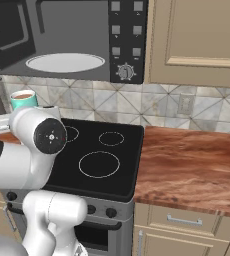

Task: Pick the cup of tea, navigate to the dining table, and place it on the saucer.

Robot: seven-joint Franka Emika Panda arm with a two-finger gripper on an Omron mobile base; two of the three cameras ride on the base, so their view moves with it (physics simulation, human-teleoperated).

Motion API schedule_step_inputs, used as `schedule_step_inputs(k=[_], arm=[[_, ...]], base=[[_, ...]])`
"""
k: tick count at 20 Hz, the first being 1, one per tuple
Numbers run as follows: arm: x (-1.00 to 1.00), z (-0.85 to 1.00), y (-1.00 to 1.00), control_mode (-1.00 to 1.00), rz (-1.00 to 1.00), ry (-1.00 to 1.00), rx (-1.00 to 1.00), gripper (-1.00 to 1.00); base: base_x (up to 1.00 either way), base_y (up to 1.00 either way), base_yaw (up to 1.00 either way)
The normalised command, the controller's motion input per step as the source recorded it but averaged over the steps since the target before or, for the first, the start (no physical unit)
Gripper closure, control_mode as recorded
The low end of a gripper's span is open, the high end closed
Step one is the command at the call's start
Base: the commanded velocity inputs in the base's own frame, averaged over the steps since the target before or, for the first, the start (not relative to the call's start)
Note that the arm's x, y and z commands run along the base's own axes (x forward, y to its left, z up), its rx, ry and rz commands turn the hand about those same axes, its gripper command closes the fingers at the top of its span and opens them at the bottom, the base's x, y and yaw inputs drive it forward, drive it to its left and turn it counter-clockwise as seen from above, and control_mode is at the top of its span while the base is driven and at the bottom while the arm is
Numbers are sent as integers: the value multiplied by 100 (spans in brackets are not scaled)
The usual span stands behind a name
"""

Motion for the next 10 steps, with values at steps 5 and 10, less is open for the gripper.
schedule_step_inputs(k=[5,10], arm=[[0,0,0,-100,0,0,0,100],[0,0,0,-100,0,0,0,100]], base=[[0,0,0],[0,0,0]])
